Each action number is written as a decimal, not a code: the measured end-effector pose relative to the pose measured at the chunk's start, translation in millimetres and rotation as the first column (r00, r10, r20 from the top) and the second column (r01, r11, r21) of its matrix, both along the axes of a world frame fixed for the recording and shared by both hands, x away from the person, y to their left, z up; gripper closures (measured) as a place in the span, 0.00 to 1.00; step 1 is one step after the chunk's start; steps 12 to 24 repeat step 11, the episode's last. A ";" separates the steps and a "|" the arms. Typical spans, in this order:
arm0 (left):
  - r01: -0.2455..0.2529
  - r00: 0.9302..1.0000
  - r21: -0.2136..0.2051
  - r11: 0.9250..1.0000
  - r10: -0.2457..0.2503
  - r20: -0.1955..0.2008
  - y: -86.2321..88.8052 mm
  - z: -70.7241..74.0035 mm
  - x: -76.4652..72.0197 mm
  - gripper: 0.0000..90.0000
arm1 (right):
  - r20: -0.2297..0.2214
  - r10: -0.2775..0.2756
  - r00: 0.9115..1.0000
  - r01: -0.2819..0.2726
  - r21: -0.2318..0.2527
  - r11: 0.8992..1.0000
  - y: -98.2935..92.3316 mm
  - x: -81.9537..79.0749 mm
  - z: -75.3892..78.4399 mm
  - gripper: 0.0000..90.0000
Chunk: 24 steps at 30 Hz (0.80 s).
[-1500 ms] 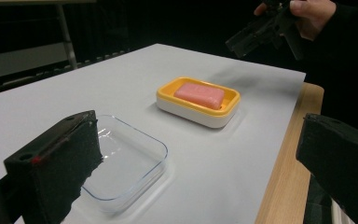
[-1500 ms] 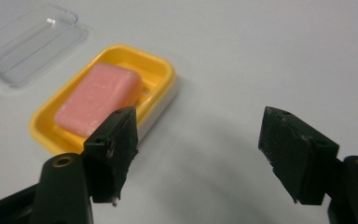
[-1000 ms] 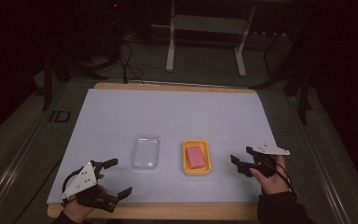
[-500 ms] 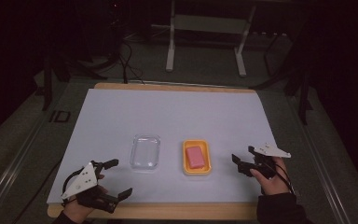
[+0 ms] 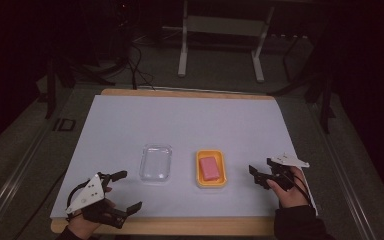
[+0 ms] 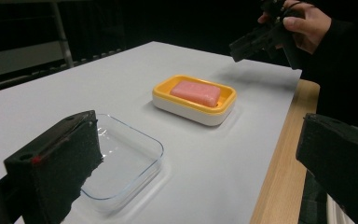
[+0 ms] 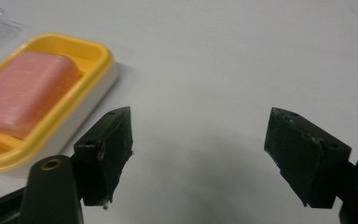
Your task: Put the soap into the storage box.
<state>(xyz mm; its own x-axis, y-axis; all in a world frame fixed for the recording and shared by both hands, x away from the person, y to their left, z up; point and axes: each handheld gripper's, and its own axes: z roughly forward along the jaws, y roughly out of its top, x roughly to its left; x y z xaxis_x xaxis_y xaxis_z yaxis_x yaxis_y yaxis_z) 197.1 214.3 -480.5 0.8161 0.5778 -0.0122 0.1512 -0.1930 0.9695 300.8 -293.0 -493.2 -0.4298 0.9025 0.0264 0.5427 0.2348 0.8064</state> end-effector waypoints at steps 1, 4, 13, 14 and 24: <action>0.000 1.000 0.002 1.000 0.000 0.000 0.1 0.1 0.0 0.00 | 0.001 -0.007 1.000 0.007 -0.006 1.000 -1.0 0.3 -0.4 0.26; 0.000 1.000 0.002 1.000 0.000 0.002 0.3 0.2 -0.1 0.00 | -0.006 -0.023 1.000 0.023 -0.014 1.000 -3.1 0.7 -0.6 0.26; 0.000 1.000 0.002 1.000 0.000 0.002 -0.2 0.1 -0.2 0.00 | -0.020 -0.060 0.998 0.060 -0.008 0.998 -7.2 1.8 -1.5 0.26; 0.000 1.000 0.002 1.000 0.000 0.002 -0.2 0.1 -0.2 0.00 | -0.020 -0.060 0.998 0.060 -0.008 0.998 -7.2 1.8 -1.5 0.26; 0.000 1.000 0.002 1.000 0.000 0.002 -0.2 0.1 -0.2 0.00 | -0.020 -0.060 0.998 0.060 -0.008 0.998 -7.2 1.8 -1.5 0.26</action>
